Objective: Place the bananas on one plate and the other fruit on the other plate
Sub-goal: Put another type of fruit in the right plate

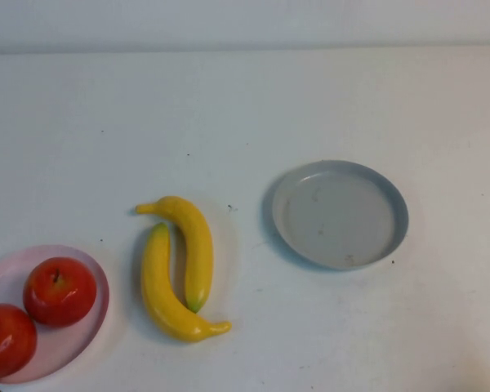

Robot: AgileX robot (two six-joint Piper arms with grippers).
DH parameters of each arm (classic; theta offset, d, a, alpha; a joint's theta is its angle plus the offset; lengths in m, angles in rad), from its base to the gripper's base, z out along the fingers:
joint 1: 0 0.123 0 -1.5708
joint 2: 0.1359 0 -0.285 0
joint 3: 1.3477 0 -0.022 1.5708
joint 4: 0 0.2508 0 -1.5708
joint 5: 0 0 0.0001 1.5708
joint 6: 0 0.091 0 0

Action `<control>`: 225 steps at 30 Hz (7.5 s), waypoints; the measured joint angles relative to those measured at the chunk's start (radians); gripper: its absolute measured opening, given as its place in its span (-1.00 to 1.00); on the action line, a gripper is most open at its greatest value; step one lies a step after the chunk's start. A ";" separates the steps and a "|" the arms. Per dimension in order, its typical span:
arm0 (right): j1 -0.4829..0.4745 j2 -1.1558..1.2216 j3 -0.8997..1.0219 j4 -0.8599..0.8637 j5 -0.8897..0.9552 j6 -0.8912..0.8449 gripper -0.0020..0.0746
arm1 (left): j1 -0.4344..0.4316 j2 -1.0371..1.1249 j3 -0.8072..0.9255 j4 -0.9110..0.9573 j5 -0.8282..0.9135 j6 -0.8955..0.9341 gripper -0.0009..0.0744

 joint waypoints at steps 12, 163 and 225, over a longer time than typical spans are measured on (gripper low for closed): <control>0.000 0.000 0.000 0.000 0.000 0.000 -0.99 | 0.000 -0.028 0.169 -0.012 -0.329 0.079 -0.97; 0.670 2.285 -2.074 0.148 0.736 0.227 0.13 | 0.000 -0.313 0.639 0.070 -0.470 0.101 -0.97; 0.276 2.068 -1.666 -0.022 0.705 0.305 -0.02 | 0.000 -0.313 0.639 0.070 -0.470 0.101 -0.97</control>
